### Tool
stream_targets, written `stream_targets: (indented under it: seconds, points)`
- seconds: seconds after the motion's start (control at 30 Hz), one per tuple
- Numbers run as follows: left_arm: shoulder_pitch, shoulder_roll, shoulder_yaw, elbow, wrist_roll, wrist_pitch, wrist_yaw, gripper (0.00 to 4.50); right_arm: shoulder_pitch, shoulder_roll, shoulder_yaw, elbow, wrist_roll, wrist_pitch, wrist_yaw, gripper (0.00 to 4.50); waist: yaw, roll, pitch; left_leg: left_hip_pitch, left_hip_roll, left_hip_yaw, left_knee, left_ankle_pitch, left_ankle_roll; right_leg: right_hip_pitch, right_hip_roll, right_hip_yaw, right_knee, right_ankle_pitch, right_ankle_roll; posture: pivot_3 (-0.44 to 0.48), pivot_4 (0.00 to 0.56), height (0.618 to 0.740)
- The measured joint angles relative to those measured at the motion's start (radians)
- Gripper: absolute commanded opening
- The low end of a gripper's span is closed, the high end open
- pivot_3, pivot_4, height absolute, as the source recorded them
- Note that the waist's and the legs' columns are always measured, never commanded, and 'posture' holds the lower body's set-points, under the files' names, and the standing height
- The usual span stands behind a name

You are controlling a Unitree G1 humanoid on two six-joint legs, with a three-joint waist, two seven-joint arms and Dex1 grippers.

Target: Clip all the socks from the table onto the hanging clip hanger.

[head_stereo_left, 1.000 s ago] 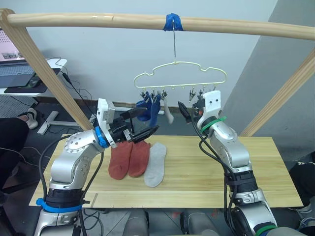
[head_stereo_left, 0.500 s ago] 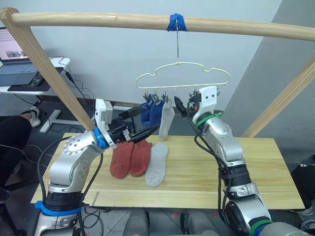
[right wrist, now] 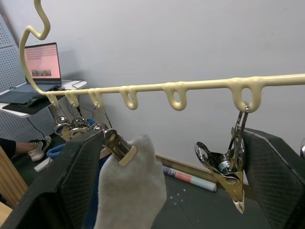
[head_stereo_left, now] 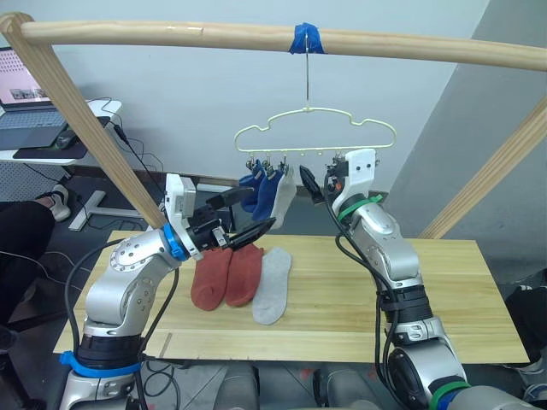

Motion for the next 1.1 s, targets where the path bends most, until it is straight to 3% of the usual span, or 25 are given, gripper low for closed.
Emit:
stream_targets:
  seconds: [0.73, 0.83, 1.0, 1.1]
  points:
    - [0.000, 0.000, -0.010, 0.000, 0.003, -0.014, 0.002, 4.50, -0.016, 0.003, -0.013, 0.025, 0.002, -0.001, -0.008, 3.55, 0.000, 0.000, 0.000, 0.000, 0.000, 0.000, 0.000, 0.000, 0.000, 0.000, 0.000, 0.000, 0.000, 0.000, 0.000, 0.078, 0.136, 0.740]
    - [0.001, 0.000, -0.013, 0.000, 0.006, -0.015, 0.002, 4.50, -0.021, 0.016, -0.032, 0.033, 0.019, -0.001, -0.014, 2.93, 0.000, 0.000, 0.000, 0.000, 0.000, 0.000, 0.000, 0.000, 0.000, 0.000, 0.000, 0.000, 0.000, 0.000, 0.000, 0.078, 0.136, 0.740]
    - [0.005, 0.000, -0.020, 0.000, 0.009, -0.015, 0.002, 4.50, -0.027, 0.024, -0.046, 0.051, 0.027, 0.000, -0.026, 1.06, 0.000, 0.000, 0.000, 0.000, 0.000, 0.000, 0.000, 0.000, 0.000, 0.000, 0.000, 0.000, 0.000, 0.000, 0.000, 0.077, 0.135, 0.740]
    - [0.005, 0.000, -0.020, 0.000, 0.009, -0.015, 0.002, 4.50, -0.036, 0.028, -0.058, 0.055, 0.030, 0.000, -0.032, 0.18, 0.000, 0.000, 0.000, 0.000, 0.000, 0.000, 0.000, 0.000, 0.000, 0.000, 0.000, 0.000, 0.000, 0.000, 0.000, 0.077, 0.135, 0.740]
